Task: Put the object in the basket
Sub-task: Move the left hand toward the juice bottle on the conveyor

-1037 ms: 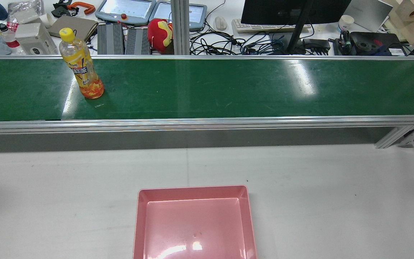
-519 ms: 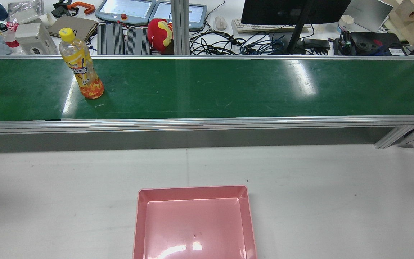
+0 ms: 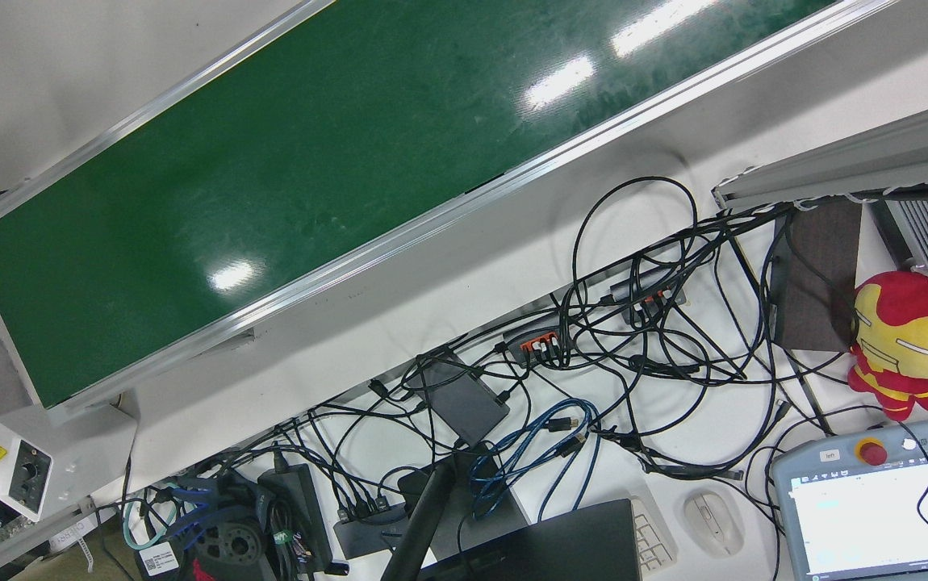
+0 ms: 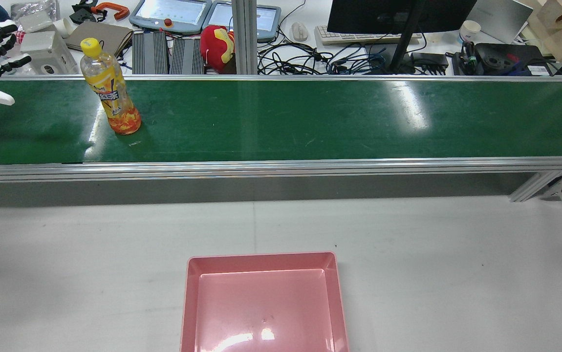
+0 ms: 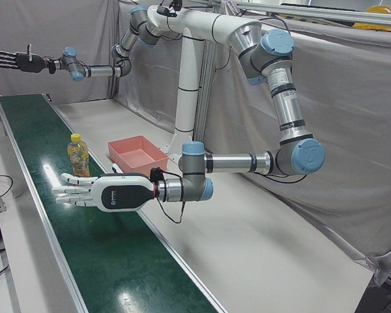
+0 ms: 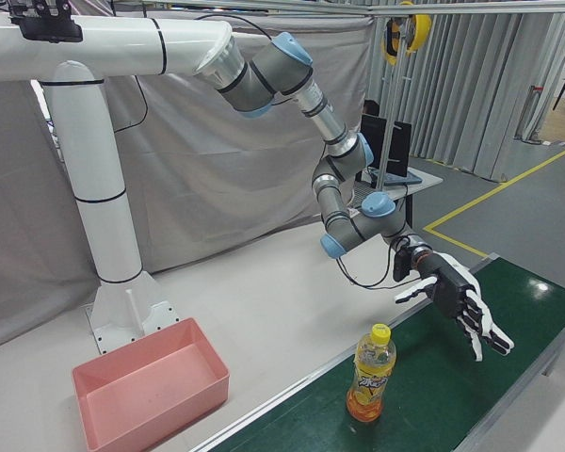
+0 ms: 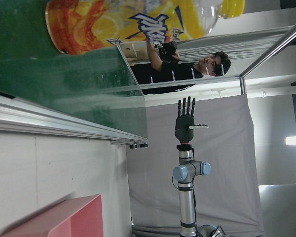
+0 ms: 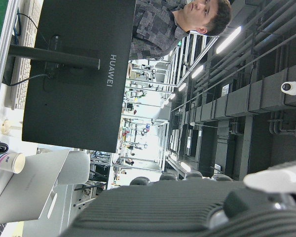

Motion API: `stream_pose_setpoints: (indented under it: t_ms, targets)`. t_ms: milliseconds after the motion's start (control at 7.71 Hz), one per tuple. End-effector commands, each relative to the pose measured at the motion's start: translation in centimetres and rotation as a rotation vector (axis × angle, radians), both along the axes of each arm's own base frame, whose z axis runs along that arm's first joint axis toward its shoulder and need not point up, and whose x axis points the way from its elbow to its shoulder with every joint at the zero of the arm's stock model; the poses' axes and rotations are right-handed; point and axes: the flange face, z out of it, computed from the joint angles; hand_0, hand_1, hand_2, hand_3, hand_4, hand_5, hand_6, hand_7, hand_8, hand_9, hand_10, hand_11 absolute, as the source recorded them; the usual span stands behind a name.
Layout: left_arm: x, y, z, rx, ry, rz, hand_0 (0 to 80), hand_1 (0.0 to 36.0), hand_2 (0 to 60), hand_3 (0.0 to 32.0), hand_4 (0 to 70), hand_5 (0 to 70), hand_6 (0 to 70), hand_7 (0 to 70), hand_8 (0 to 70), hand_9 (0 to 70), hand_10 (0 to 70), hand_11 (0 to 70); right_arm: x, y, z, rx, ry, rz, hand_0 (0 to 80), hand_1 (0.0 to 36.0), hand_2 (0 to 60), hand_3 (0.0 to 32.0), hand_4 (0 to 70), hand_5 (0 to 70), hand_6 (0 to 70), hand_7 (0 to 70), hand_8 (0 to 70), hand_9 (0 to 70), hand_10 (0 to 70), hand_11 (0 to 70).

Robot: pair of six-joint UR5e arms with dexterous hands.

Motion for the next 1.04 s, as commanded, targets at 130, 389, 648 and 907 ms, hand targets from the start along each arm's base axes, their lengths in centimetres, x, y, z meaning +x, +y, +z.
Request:
stream_pose_setpoints:
  t_ms: [130, 389, 648, 907]
  targets:
    - [6.3, -1.6, -5.7, 0.011, -0.003, 0.0, 68.6, 22.2, 0.0, 1.4, 5.1, 22.7, 0.0, 3.4, 0.0, 0.0, 5.9, 11.8, 0.0, 0.0, 0.0, 0.001, 0.0, 0.001, 0.0, 0.0, 0.0, 0.0, 0.0, 0.0, 0.0, 0.0, 0.0, 0.0, 0.0, 0.0]
    - [9.4, -1.5, -7.4, 0.028, -0.026, 0.032, 69.6, 19.2, 0.0, 1.4, 5.8, 21.4, 0.0, 3.5, 0.0, 0.0, 5.5, 11.0, 0.0, 0.0, 0.0, 0.001, 0.0, 0.001, 0.0, 0.0, 0.0, 0.0, 0.0, 0.0, 0.0, 0.0, 0.0, 0.0, 0.0, 0.0]
    - [10.8, -1.1, -7.1, 0.015, -0.021, 0.03, 63.5, 18.8, 0.0, 0.8, 6.0, 23.0, 0.0, 3.6, 0.0, 0.0, 5.0, 10.1, 0.0, 0.0, 0.0, 0.001, 0.0, 0.001, 0.0, 0.0, 0.0, 0.0, 0.0, 0.0, 0.0, 0.0, 0.0, 0.0, 0.0, 0.0]
    - [12.8, -0.6, -7.6, 0.011, -0.011, 0.04, 60.5, 17.8, 0.0, 0.0, 6.2, 24.6, 0.0, 3.9, 0.0, 0.0, 4.8, 9.6, 0.0, 0.0, 0.0, 0.001, 0.0, -0.001, 0.0, 0.0, 0.0, 0.0, 0.0, 0.0, 0.0, 0.0, 0.0, 0.0, 0.0, 0.0]
